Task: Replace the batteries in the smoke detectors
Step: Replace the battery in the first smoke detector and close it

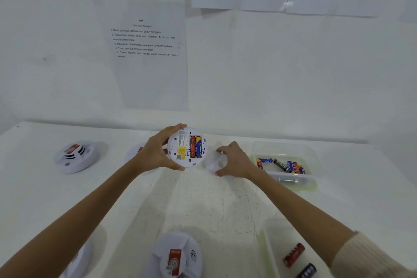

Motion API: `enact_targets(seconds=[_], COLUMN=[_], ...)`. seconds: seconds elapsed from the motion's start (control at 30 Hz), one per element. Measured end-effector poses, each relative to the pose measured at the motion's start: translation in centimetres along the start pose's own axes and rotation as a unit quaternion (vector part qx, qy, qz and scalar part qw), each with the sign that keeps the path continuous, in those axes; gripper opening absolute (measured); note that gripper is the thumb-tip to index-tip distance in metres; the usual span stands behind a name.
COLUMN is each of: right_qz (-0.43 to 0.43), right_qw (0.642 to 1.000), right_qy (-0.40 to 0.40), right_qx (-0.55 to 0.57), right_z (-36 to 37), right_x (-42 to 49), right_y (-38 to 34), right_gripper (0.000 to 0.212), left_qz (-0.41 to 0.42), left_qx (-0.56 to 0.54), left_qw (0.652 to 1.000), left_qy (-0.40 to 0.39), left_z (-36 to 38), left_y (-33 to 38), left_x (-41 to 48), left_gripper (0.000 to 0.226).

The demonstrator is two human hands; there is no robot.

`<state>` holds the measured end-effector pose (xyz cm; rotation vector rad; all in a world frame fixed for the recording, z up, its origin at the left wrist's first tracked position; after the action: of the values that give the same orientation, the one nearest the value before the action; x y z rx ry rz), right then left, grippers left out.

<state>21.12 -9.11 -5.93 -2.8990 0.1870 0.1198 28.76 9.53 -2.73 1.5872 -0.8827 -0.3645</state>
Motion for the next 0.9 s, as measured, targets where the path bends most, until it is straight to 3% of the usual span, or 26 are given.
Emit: enact_targets(seconds=[0.17, 0.27, 0.37, 0.5, 0.9], right_qz=[0.031, -0.025, -0.157, -0.237, -0.270], right_qw=[0.981, 0.958, 0.949, 0.942, 0.923], right_qy=[0.152, 0.222, 0.226, 0.228, 0.274], right_qx=[0.120, 0.179, 0.154, 0.071, 0.030], right_z=[-4.6, -7.9, -9.3, -8.4, -8.8], right_x=[-0.8, -1.5, -2.0, -2.2, -2.9], right_y=[0.3, -0.8, -3.5, -5.3, -5.3], right_gripper=[0.075, 0.072, 0.071, 0.055, 0.033], left_qz=[0.005, 0.008, 0.021, 0.040, 0.073], left_qx=[0.017, 0.012, -0.003, -0.002, 0.006], left_qw=[1.000, 1.000, 1.000, 0.999, 0.997], left_qy=[0.000, -0.001, -0.005, -0.007, -0.022], left_z=[-0.3, -0.2, 0.4, 1.4, 2.8], left_y=[0.7, 1.1, 1.8, 2.7, 4.1], left_x=[0.1, 0.3, 0.8, 1.7, 2.6], left_gripper=[0.096, 0.096, 0.098, 0.101, 0.100])
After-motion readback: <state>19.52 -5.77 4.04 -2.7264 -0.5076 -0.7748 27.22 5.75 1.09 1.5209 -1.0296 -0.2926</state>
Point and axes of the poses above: each hand's wrist, its own x-axis towards the middle knuckle, its own z-axis out of the palm, y = z × x, the point moved 7 cm from there along x, towards the middle knuckle, and after that the axes turned 15 degrees about -x, right-handed, at the moved point
